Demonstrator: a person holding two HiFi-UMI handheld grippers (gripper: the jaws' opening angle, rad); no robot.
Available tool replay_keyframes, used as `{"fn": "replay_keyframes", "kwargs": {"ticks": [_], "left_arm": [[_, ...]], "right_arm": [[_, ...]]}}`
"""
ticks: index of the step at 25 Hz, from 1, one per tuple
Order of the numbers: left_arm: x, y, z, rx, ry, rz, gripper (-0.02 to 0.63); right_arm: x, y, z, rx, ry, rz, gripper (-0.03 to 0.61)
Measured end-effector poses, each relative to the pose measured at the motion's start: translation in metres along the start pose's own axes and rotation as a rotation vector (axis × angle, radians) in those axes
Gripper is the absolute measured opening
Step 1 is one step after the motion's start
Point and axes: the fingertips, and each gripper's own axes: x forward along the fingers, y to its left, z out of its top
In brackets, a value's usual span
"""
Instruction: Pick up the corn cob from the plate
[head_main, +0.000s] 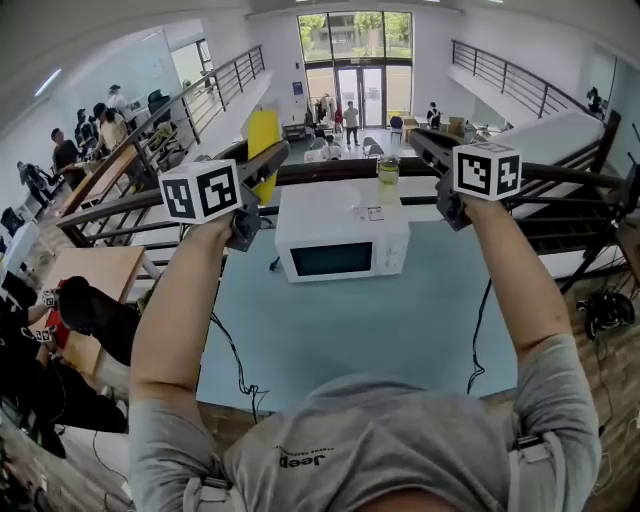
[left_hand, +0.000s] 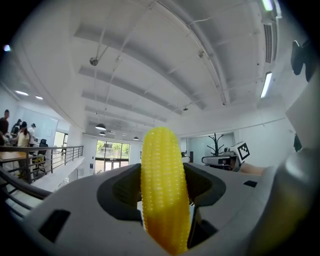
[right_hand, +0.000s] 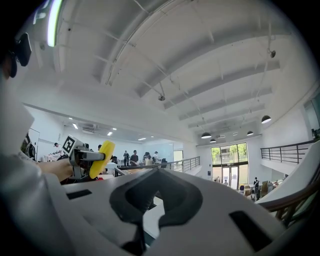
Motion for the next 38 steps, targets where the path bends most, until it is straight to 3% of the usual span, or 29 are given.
{"fn": "replay_keyframes", "kwargs": {"ticks": [9, 17, 28, 38], "left_arm": [[-0.02, -0.105, -0.047, -0.056, -0.026, 0.046, 0.268], [-0.035, -0.142, -0.082, -0.055, -0.013, 0.056, 0.268], [-0.083, -0.107, -0.115, -0.067, -0.047, -0.003, 0.268], [-0.147, -0.04, -0.175, -0.124, -0.052, -0.112, 0.268]], "right_arm": [[-0.088, -0.019, -0.009, 0.011, -0.012, 0.092, 0.015], [-0.123, -0.024, -0.026, 0.043, -0.004, 0.099, 0.015], [-0.108, 0.037, -0.07, -0.002, 0.038, 0.071, 0.015], [-0.062, 0.109, -0.134, 0.074, 0.042, 0.097, 0.015]]}}
